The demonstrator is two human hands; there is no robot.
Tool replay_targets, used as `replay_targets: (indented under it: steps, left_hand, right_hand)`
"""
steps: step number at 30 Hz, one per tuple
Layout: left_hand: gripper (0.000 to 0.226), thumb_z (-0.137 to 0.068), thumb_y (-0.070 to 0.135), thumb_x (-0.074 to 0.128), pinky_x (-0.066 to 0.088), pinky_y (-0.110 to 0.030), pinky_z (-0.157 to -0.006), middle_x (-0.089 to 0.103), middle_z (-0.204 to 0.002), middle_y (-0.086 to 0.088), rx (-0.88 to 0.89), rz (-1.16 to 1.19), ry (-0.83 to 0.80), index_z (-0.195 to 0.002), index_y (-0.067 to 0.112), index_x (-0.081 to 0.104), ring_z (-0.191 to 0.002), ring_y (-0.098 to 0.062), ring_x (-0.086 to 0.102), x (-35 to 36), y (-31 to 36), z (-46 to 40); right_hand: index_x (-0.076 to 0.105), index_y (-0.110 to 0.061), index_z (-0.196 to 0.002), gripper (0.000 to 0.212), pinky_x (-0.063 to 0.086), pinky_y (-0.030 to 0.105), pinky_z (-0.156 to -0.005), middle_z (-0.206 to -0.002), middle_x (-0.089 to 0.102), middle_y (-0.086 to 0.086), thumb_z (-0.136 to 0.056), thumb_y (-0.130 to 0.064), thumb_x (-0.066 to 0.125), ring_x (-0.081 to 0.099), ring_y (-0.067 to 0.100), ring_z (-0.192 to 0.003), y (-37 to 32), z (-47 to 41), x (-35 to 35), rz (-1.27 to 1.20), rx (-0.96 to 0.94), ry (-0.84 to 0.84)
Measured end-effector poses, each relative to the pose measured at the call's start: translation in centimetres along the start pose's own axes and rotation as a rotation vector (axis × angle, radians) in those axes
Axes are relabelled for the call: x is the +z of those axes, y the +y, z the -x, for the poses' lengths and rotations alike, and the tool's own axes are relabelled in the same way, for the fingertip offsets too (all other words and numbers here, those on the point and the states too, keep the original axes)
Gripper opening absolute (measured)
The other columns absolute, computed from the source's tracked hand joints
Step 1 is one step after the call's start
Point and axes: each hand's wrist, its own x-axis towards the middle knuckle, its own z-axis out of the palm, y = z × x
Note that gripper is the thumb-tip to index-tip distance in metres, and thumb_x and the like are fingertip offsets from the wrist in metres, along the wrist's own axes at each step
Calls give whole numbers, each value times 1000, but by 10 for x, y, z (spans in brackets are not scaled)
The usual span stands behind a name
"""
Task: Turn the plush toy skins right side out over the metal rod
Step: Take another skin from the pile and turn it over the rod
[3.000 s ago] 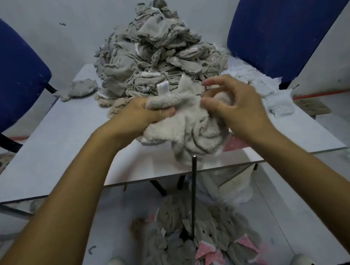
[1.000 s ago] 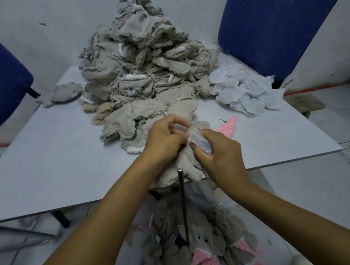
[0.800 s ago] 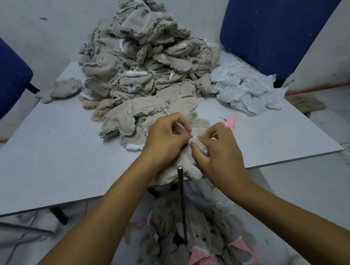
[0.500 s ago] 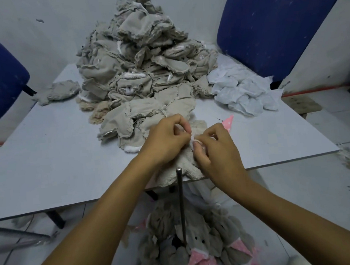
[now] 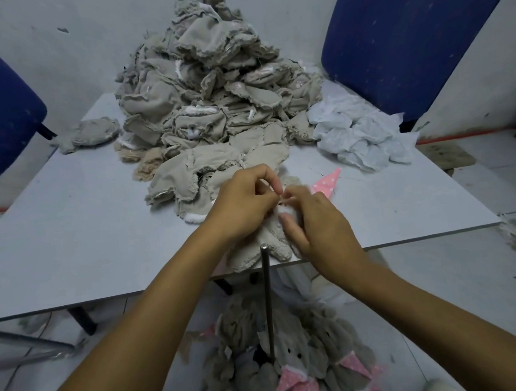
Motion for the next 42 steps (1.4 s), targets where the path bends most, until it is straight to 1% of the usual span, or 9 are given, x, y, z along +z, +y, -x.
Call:
replay_targets:
  steps: [2, 6, 12, 16, 21, 26, 29, 34, 42]
  left_hand:
    - [23, -84, -1, 58, 53, -52, -69, 61, -67, -7, 7, -24, -15, -80, 20, 66, -64, -22, 55, 1, 0, 1]
    - [21, -84, 0, 60, 53, -51, -69, 65, -72, -15, -2, -29, 4, -79, 19, 66, -64, -21, 57, 1, -3, 2]
    - [24, -84, -5, 59, 46, -37, -61, 61, -63, -12, -28, 84, 13, -79, 17, 64, -56, -20, 55, -1, -5, -2]
    - [24, -82, -4, 59, 51, -49, -62, 64, -72, -23, -35, 57, 30, -78, 19, 65, -59, -22, 56, -1, -7, -1]
    - [21, -84, 5, 59, 56, -52, -70, 67, -71, -9, 0, -44, 39, -81, 25, 66, -64, -21, 61, 0, -4, 3]
    - [15, -90, 8, 62, 55, -52, -71, 66, -76, -12, 31, -58, -7, -89, 23, 61, -76, -34, 63, 0, -1, 4]
    - [15, -91, 8, 61, 53, -48, -71, 64, -75, -11, 26, -82, -6, -91, 23, 61, -66, -23, 58, -3, -3, 4]
    - [16, -90, 4, 58, 52, -49, -65, 63, -77, -16, 24, -54, -9, -88, 19, 62, -65, -18, 55, -2, -4, 4]
    - [20, -86, -3, 58, 50, -47, -66, 55, -64, -2, 14, 22, -36, -84, 16, 61, -63, -20, 50, 2, -5, 3]
  right_hand:
    - [57, -21, -117, 21, 40, 28, -67, -90, 61, -4, -97, -27, 61, 54, 18, -81, 1, 1, 2, -42, 35, 87]
    - [74, -17, -109, 18, 39, 30, -80, -104, 67, -2, -96, -25, 64, 54, 25, -92, 7, -2, 3, 67, -44, 63]
    - [71, -15, -120, 29, 45, 28, -80, -107, 58, 1, -93, -26, 68, 53, 20, -95, 9, 3, 0, -23, -59, 93]
    - [43, -31, -128, 40, 42, 13, -77, -104, 60, -9, -95, -32, 65, 51, -3, -90, 7, 4, -1, -177, 20, 19]
    - [24, -34, -143, 53, 36, 19, -60, -99, 49, 3, -95, -23, 44, 36, 11, -95, 5, 4, 7, 77, -73, -118]
    - [57, -21, -116, 22, 39, 31, -56, -83, 56, 3, -95, -19, 59, 52, 25, -78, 3, 3, 9, 78, -17, 151]
    - [74, -16, -108, 20, 45, 33, -60, -102, 64, 5, -89, -12, 71, 54, 27, -82, 7, 8, 8, 141, -104, 177]
    - [71, -28, -102, 29, 43, 28, -46, -95, 42, -1, -91, -48, 54, 46, 18, -82, -3, 5, 5, 261, -27, 88]
    - [69, -17, -100, 16, 45, 33, -51, -86, 53, -2, -88, -24, 74, 53, 16, -67, -1, 0, 8, 66, 50, 276]
